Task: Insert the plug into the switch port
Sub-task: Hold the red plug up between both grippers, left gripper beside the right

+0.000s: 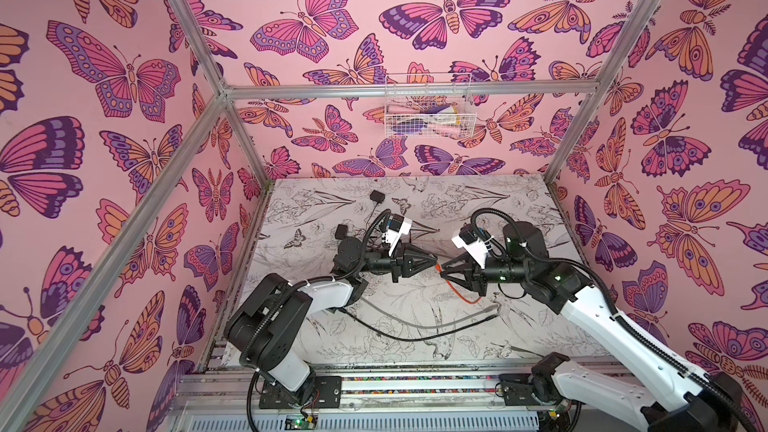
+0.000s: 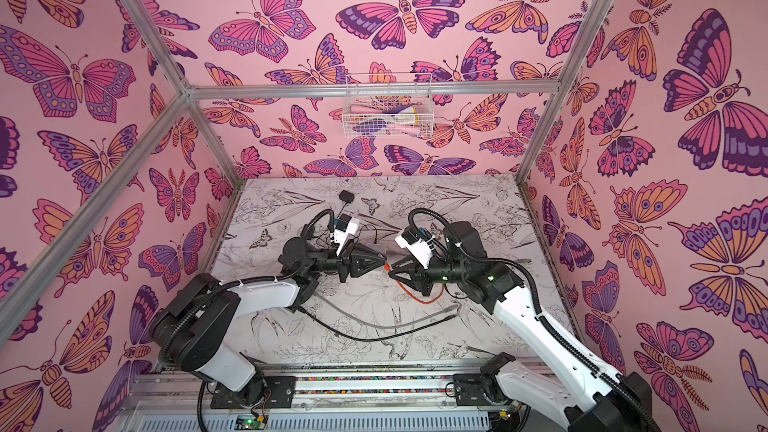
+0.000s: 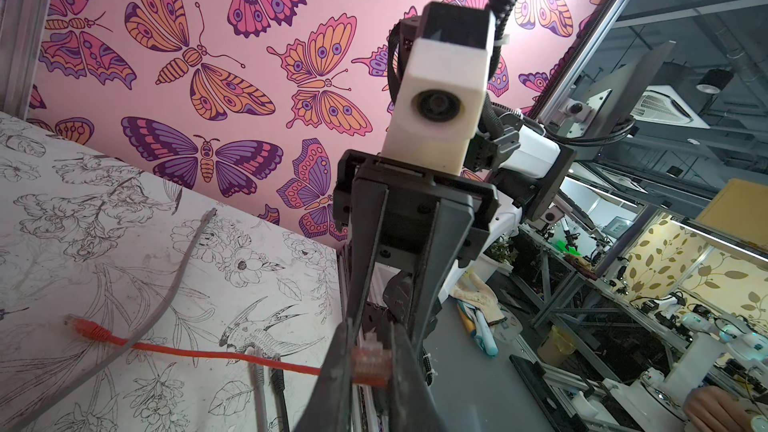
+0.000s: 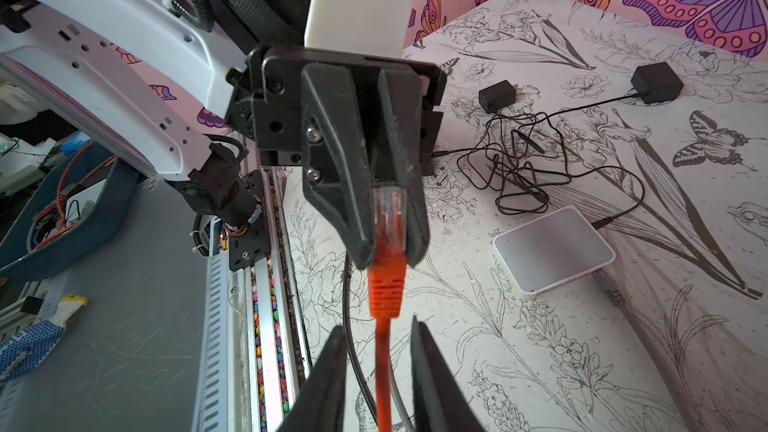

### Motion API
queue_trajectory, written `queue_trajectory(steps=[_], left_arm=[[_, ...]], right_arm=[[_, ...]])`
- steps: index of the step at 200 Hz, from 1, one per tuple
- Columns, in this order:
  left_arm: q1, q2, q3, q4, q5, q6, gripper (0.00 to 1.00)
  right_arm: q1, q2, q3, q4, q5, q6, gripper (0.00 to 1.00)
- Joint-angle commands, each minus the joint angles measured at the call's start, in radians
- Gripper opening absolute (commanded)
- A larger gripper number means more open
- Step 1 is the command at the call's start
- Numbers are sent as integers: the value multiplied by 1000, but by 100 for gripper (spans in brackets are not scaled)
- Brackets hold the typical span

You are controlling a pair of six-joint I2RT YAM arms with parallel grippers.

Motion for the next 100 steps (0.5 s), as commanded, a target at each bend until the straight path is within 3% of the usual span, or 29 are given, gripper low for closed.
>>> queue_trajectory(steps=[1,49,100], left_arm=[[6,9,10,55,15,2,0],[3,3,10,56,14,4,0],[-4,4,7,56,9,6,0]], right_arm=[[-6,14,28,-10,-36,-22,27],[-6,36,29,-8,-49,-20,28],[-6,37,24,4,-51,-13,10]])
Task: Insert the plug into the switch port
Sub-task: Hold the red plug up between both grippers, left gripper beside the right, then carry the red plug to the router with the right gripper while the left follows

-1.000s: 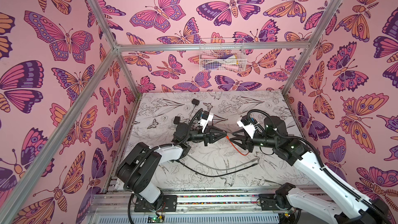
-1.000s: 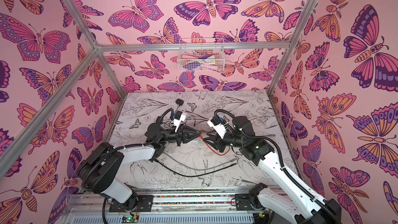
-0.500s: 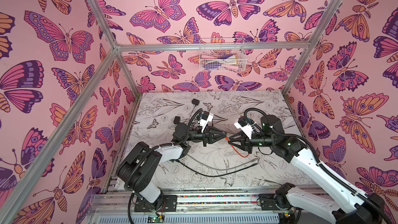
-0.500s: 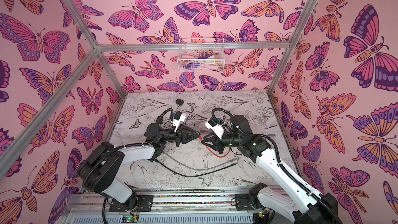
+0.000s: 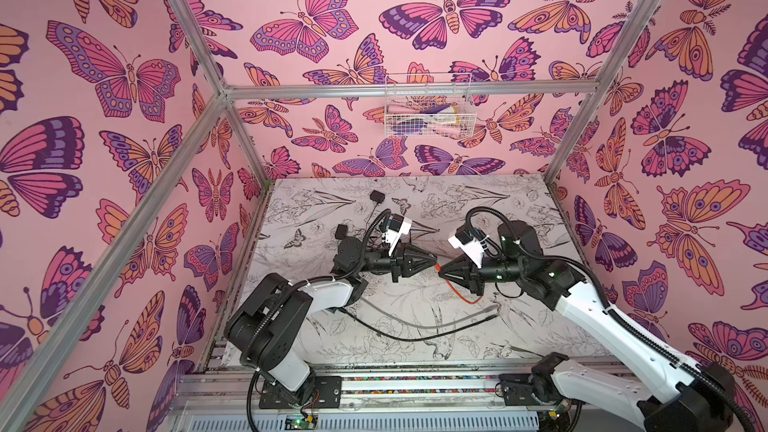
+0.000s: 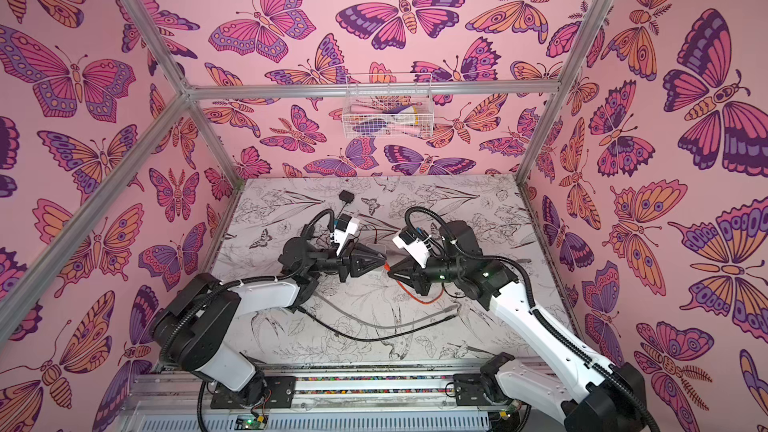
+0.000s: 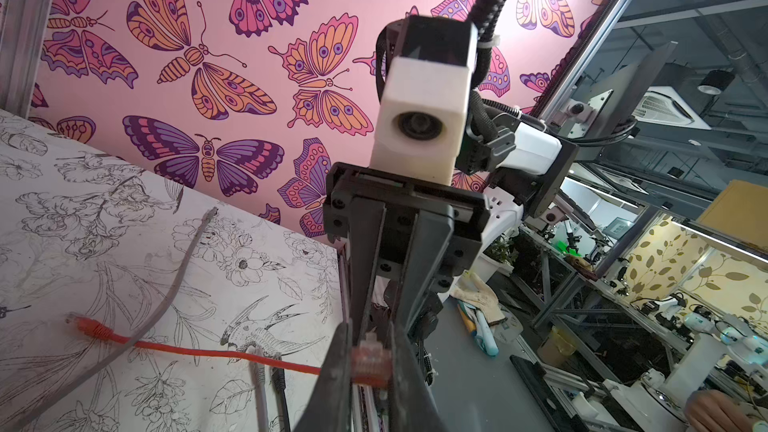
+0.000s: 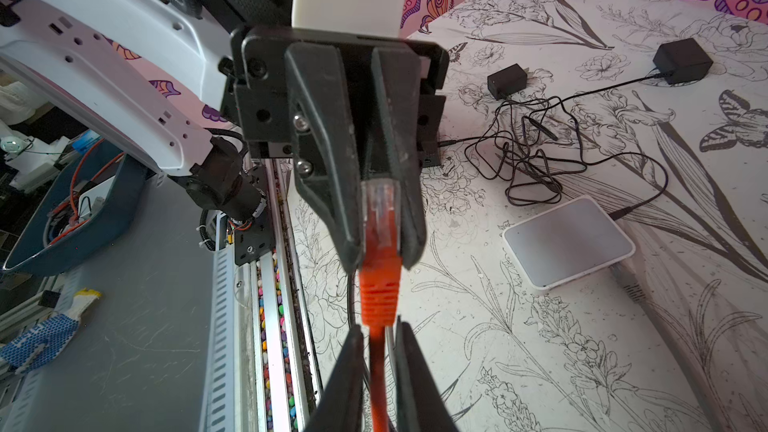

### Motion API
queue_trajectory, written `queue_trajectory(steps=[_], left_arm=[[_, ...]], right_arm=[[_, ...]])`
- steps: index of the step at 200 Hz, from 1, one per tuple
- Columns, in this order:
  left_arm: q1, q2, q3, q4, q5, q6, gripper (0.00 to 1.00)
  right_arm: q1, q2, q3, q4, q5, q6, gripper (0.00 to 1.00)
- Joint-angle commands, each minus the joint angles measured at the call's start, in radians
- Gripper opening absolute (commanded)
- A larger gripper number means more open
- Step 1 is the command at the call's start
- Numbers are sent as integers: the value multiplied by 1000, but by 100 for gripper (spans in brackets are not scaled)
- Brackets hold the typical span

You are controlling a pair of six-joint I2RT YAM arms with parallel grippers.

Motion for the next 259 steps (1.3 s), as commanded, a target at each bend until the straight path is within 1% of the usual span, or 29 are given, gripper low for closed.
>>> queue_trajectory(steps=[1,16,76,79,84,92,97,105,110,113,128,142,160,173,184,205,218,232,259], left_arm=[[-4,4,7,56,9,6,0],[-8,7,12,56,9,5,0],[-11,24,25,55,6,-11,0],[-10,24,24,56,5,-11,3],[-10,26,25,56,3,-13,12],[-6,27,23,56,-1,-15,33],[-3,28,21,56,-4,-18,44],[5,29,20,53,-8,-25,54],[13,29,16,53,-11,-31,56],[19,28,14,52,-17,-34,57],[63,21,-9,39,-55,-59,58],[114,11,-31,11,-89,-83,58],[168,-16,-53,-96,-119,-64,58],[188,-57,-65,-240,-143,4,58],[194,-105,-70,-406,-186,102,58],[195,-186,-38,-782,-344,270,58],[202,-202,-12,-933,-434,316,59],[214,-193,-4,-1000,-482,321,59],[222,-152,-21,-1004,-510,295,59]], right_arm=[[-6,3,23,3,-29,-14,10],[-6,4,21,6,-29,-11,6],[-6,8,28,-17,16,-16,0],[-6,8,29,-20,21,-16,0],[-6,10,30,-22,30,-17,0],[-6,14,34,-32,44,-19,0],[-6,15,38,-39,54,-23,0],[-4,21,44,-54,73,-29,0],[-4,24,50,-61,89,-34,0],[-4,29,52,-68,93,-35,0],[3,50,70,-103,195,-49,0],[9,79,86,-134,261,-61,0],[11,126,104,-163,331,-78,0],[12,163,119,-179,383,-89,0],[12,193,138,-200,419,-101,0],[18,225,152,-210,496,-114,0],[26,237,153,-204,534,-124,0],[36,252,153,-191,551,-137,0],[37,295,153,-167,551,-154,0]])
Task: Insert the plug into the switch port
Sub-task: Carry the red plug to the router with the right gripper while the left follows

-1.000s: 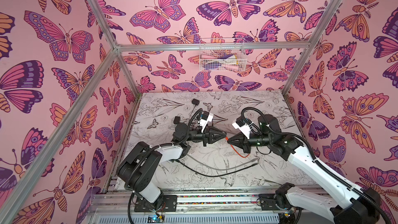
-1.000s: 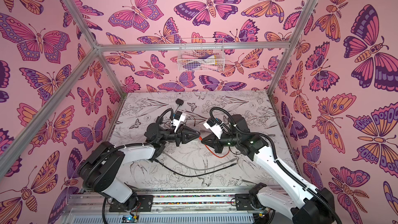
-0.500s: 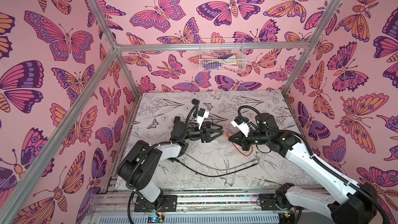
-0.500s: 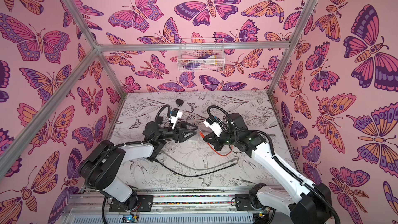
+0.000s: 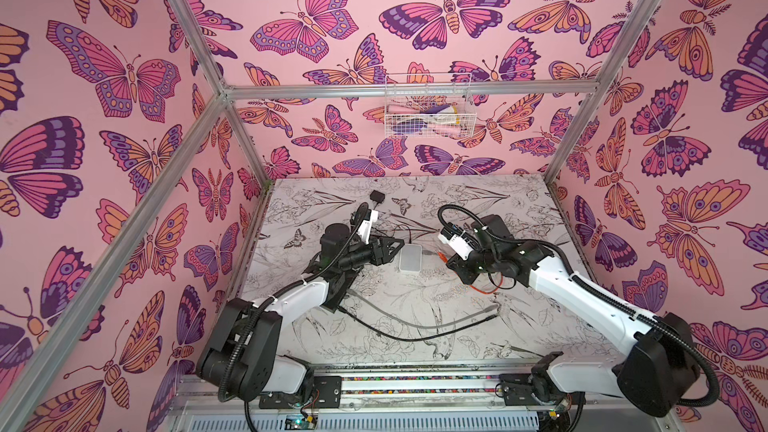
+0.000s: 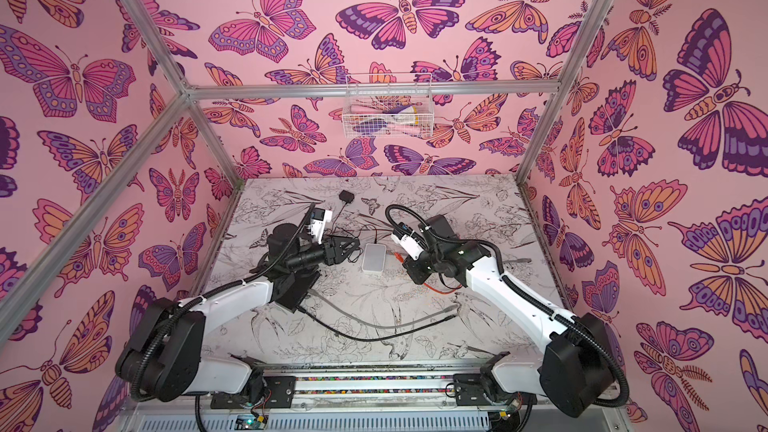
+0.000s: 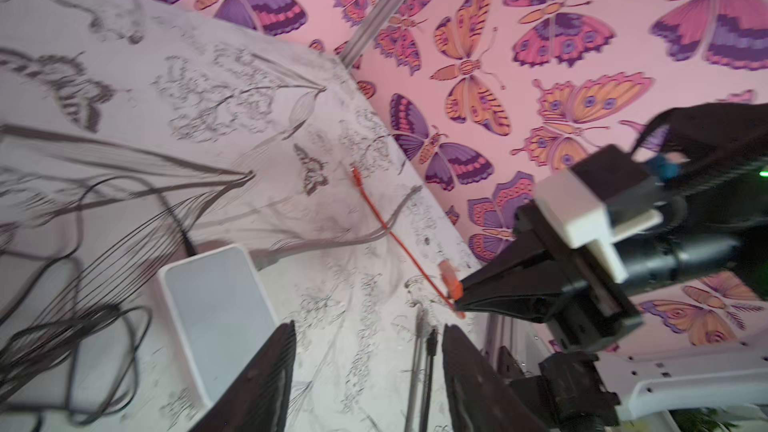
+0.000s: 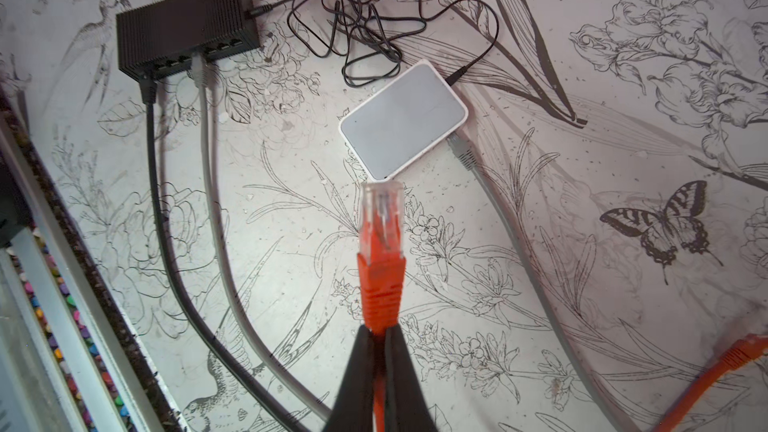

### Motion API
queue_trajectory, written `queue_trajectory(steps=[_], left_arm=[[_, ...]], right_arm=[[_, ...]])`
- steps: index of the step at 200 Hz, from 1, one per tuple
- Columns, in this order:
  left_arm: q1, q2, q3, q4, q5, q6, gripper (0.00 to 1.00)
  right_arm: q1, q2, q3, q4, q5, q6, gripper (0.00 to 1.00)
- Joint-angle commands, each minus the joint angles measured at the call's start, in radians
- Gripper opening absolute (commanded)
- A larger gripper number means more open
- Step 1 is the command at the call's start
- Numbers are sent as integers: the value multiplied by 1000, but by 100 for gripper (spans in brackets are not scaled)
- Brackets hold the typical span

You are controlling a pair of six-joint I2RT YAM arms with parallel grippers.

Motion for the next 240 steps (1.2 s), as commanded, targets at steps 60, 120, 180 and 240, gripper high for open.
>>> queue_trajectory(steps=[60,120,180,240], left_arm=[[12,80,-38,-146,-150,58,59],[20,172,-17,-144,-151,57,58],[21,209,-5,-132,-157,43,57],[69,189,-28,-105,-146,0,56]], right_arm=[[14,118,44,15,86,-101,0],[73,366,161,-91,275,-125,0],[78,502,245,-94,309,-137,0],[114,599,319,-124,356,-141,0]])
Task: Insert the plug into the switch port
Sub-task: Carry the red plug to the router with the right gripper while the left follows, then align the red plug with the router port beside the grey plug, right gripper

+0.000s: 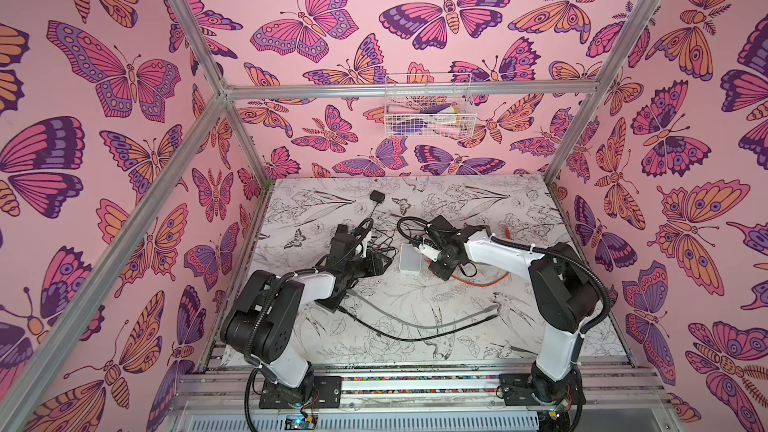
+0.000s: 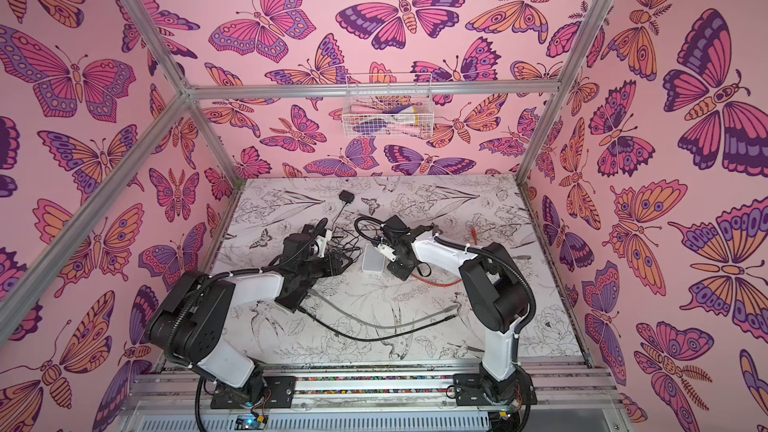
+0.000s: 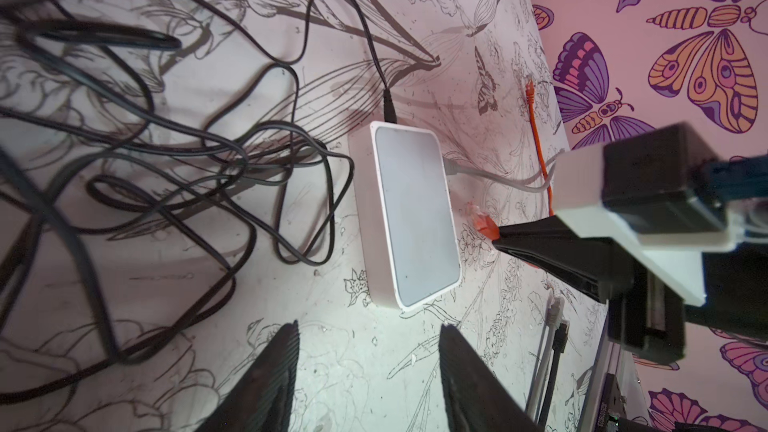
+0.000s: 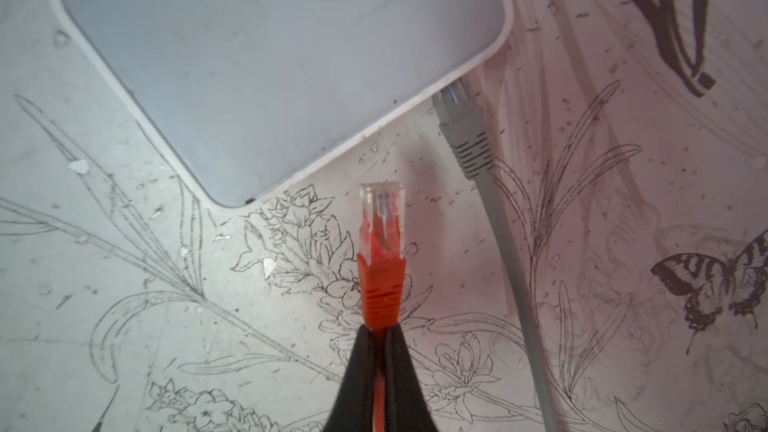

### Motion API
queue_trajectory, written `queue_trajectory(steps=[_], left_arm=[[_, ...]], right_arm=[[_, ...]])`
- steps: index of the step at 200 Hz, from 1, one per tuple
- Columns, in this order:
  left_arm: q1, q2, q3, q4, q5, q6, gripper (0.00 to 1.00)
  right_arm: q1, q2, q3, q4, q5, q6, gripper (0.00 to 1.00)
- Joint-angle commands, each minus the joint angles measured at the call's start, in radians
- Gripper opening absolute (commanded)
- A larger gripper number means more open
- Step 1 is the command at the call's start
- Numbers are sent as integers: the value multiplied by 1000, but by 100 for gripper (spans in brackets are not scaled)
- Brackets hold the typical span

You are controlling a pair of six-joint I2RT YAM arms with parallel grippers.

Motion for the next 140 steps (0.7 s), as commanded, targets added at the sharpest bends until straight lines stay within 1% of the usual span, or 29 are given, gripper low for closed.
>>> queue_trajectory(steps=[1,46,82,109,140], left_arm=[[27,-14,-13,27,0,-20,56],[52,-70,-44,11,-20,-8,55],[68,-85,-58,0,-19,2,55],[71,-78,-54,-1,0,8,55],[67,-60,-43,3,37,15,52]], right_arm=[[22,30,45,-45,35,-15,0],[58,78,89,-65,58,-10,0],[101,78,103,-60,39,-5,0],[122,50,98,-42,20,-9,0],[122,36,81,-34,45,-13,0]])
